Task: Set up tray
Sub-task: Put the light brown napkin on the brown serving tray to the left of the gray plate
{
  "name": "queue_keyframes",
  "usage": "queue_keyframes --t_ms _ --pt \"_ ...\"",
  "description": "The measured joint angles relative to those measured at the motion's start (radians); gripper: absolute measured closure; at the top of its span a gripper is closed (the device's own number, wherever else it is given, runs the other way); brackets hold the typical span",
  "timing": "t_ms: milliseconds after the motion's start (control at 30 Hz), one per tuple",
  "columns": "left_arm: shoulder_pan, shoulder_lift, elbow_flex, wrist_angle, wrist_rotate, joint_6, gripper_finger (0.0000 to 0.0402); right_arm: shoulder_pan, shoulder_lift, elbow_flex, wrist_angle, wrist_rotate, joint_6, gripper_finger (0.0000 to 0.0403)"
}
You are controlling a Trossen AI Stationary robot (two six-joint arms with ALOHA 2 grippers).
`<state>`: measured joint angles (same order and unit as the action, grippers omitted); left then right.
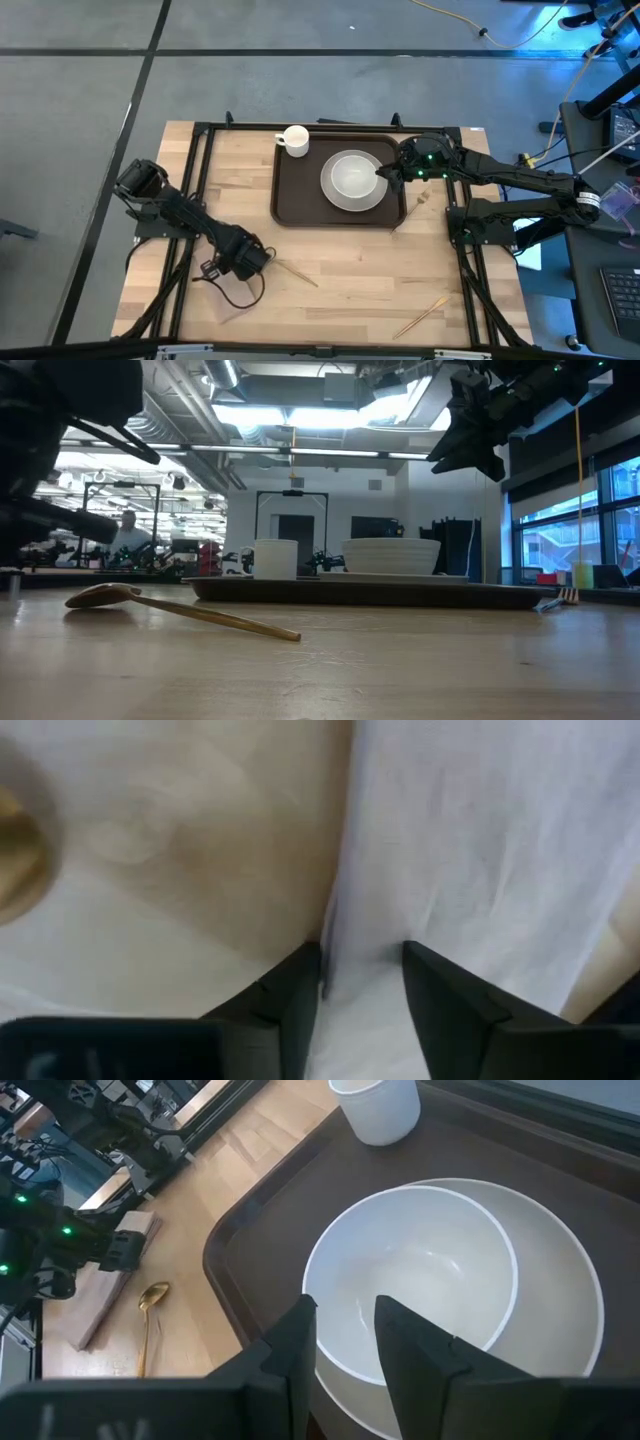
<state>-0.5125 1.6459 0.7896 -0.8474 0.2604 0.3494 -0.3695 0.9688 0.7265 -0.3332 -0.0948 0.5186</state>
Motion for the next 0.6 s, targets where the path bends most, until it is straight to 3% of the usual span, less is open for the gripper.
queue_keyframes --t_ms 433,600 --pt "0.003 0.003 -0.025 0.051 0.053 -0.034 0.0383 0.0 0.0 0.0 -0.001 0.0 0.002 0.0295" --pt "0.049 0.0 -0.008 0.014 0.087 -0.047 0.0395 0.0 0.0 0.0 -0.002 -0.001 0.001 0.0295"
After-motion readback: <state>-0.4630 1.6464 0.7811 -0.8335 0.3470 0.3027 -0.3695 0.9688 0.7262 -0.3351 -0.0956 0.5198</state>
